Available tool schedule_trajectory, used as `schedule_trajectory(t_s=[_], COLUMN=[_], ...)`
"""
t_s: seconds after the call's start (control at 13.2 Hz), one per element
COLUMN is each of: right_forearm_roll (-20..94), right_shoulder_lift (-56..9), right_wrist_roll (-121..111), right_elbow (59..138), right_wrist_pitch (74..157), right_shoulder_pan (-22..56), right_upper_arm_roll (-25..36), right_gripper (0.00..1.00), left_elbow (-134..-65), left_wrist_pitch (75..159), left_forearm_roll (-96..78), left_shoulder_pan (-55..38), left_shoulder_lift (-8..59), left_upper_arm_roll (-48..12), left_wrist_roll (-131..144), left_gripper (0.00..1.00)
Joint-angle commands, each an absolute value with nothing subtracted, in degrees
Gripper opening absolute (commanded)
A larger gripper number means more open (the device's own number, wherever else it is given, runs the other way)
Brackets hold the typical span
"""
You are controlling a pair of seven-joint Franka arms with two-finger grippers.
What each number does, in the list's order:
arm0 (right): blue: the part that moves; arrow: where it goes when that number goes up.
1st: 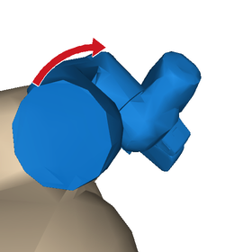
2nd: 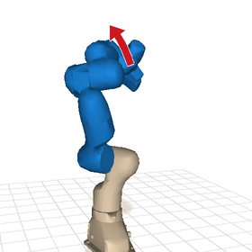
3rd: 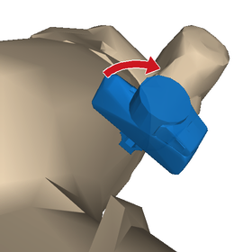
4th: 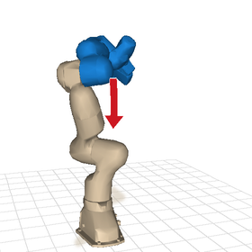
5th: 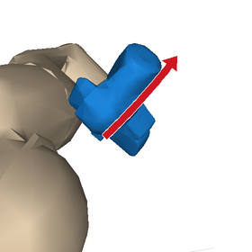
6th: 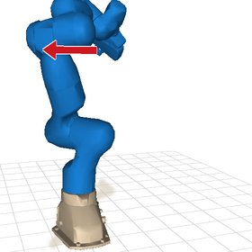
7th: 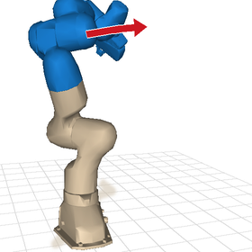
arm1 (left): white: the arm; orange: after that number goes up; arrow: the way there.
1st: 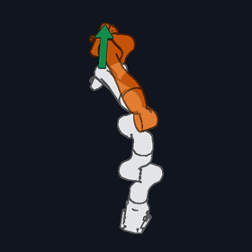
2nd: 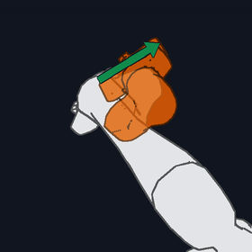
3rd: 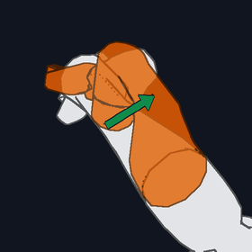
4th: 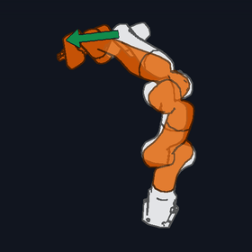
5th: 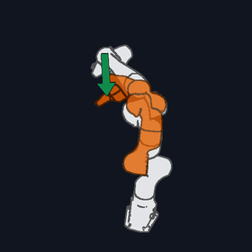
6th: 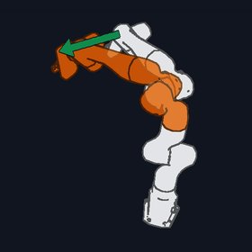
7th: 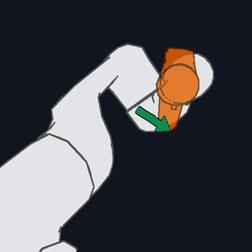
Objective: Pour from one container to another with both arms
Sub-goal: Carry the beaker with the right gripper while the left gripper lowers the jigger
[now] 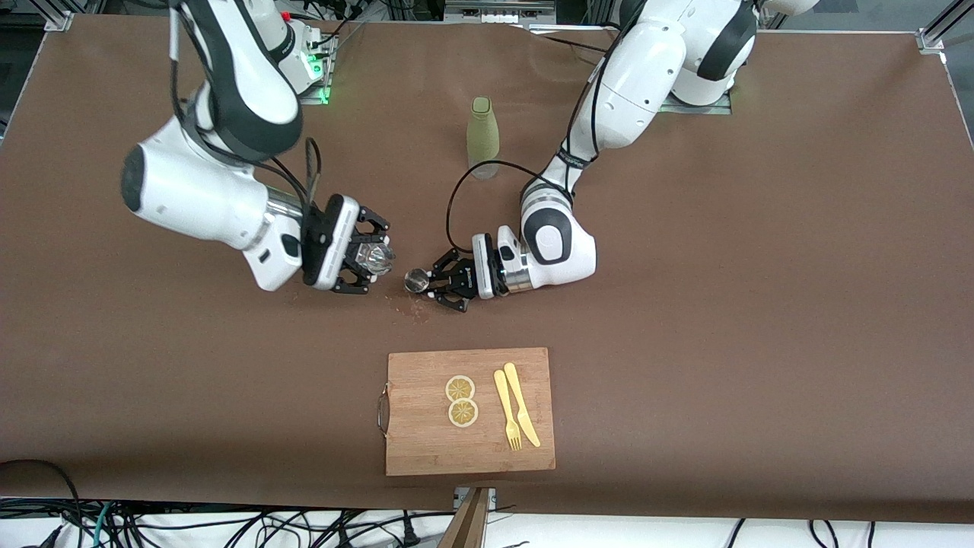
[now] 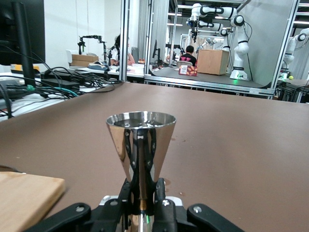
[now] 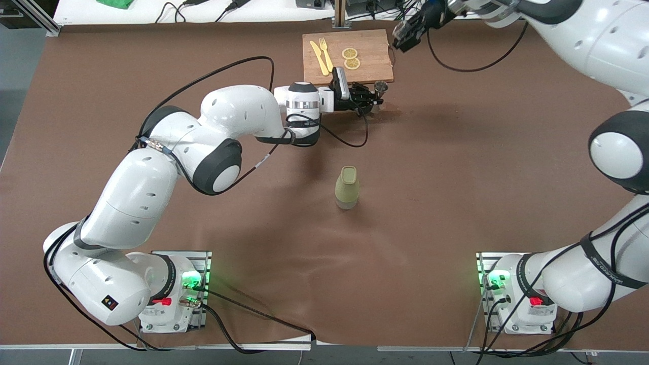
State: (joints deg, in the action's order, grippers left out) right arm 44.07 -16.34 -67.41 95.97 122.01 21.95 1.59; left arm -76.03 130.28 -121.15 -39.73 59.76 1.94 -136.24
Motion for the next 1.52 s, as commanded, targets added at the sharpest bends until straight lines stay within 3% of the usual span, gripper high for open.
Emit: schedule_trajectory(t_s=[0.0,0.3,0.61,0.76,0.99,1.44], right_forearm_roll=[45.5,47.3,52.8,55.1,58.4,61.1], right_shoulder_lift=[-11.3,-8.3,-13.1,-16.9,-22.3,-29.9], right_wrist_roll=[-66.9,-67.5,-75.5,-80.5,-90.6,-106.2], right_elbow=[97.7,97.3,95.2,93.4,92.3,93.0], right_wrist_pitch=[122.3,122.1,119.5,116.9,112.9,109.0], right_shoulder_pan=[17.5,7.3,-0.8,-3.8,-7.9,-11.7], right_upper_arm_roll=[-1.3,-8.5,-12.6,-13.6,-13.7,-13.4], right_gripper=[0.23,0.23,0.23,0.23,0.23,0.24], left_elbow=[-85.1,-95.7,-104.6,-104.9,-105.5,-104.7], left_wrist_pitch=[130.0,122.9,110.1,102.3,90.9,80.6], left_forearm_roll=[-123.0,-114.0,-99.2,-87.6,-77.3,-65.1], left_shoulder_pan=[-37.4,-30.7,-19.7,-13.6,-7.9,4.6], left_shoulder_lift=[52.2,45.1,39.7,38.9,39.2,40.2], left_upper_arm_roll=[1.5,1.5,1.8,4.6,13.5,19.7], left_wrist_roll=[-141.1,-141.5,-141.4,-141.5,-146.7,-157.6], left_gripper=[0.0,0.0,0.0,0.0,0.0,0.0])
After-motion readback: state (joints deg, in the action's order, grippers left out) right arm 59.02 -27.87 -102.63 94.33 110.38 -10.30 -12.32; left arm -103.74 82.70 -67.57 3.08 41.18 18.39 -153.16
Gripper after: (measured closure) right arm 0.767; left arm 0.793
